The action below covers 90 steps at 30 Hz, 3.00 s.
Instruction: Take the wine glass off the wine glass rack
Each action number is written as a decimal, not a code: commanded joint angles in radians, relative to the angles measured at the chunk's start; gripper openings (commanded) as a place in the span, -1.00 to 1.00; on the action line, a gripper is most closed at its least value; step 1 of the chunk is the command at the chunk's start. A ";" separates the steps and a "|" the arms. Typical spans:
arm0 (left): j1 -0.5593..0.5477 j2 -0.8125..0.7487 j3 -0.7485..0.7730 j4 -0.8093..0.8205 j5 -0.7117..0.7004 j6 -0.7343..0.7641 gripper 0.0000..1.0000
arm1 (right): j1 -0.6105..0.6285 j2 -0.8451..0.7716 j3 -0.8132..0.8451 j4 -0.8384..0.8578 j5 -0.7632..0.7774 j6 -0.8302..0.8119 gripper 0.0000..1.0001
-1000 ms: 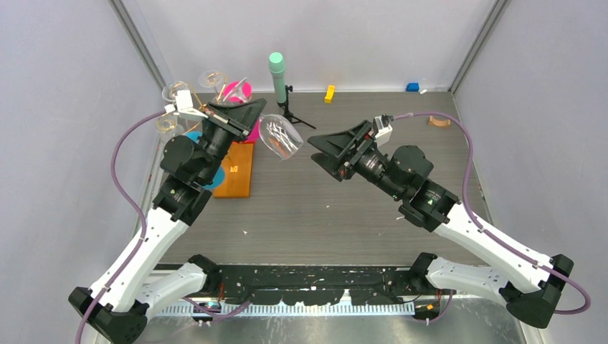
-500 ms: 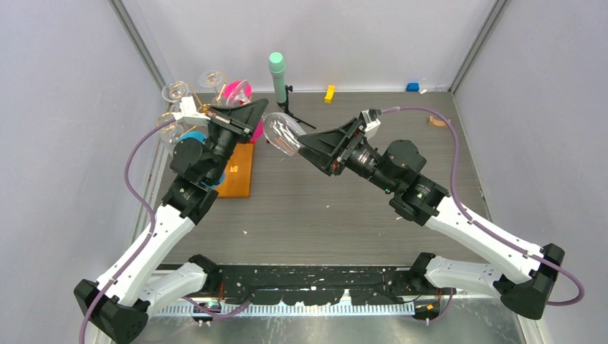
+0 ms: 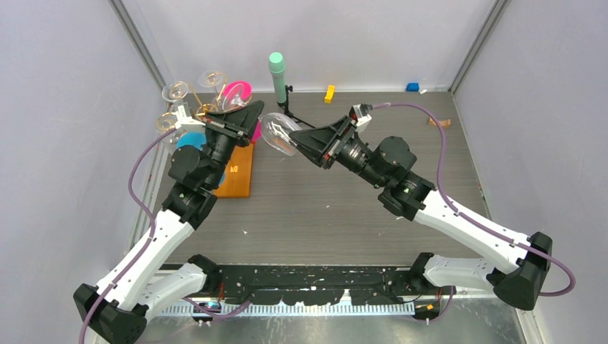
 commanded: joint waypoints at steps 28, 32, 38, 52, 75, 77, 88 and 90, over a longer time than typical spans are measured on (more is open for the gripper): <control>-0.006 -0.217 -0.016 -0.123 0.160 0.154 0.88 | 0.002 -0.181 0.214 -0.337 0.281 -0.462 -0.99; -0.005 -0.271 0.027 -0.218 0.175 0.323 0.95 | 0.002 -0.186 0.353 -0.623 0.332 -0.609 -0.99; -0.006 -0.270 0.191 -0.505 0.245 0.608 0.95 | 0.002 -0.064 0.680 -1.105 0.400 -0.842 -0.99; -0.006 -0.298 0.255 -0.740 0.208 0.913 0.98 | -0.300 0.380 0.930 -1.485 0.232 -1.024 -1.00; -0.005 -0.308 0.257 -0.924 0.269 1.077 0.99 | -0.383 0.874 1.086 -1.598 0.052 -1.160 -0.99; -0.005 -0.322 0.254 -0.941 0.264 1.096 0.99 | -0.383 0.900 1.111 -1.600 0.055 -1.164 -0.99; -0.006 -0.440 0.259 -1.003 0.039 1.212 0.99 | -0.390 0.984 1.219 -1.594 0.076 -1.172 -0.40; -0.006 -0.435 0.298 -1.046 -0.047 1.215 0.99 | -0.396 0.981 1.240 -1.597 0.113 -1.157 -0.27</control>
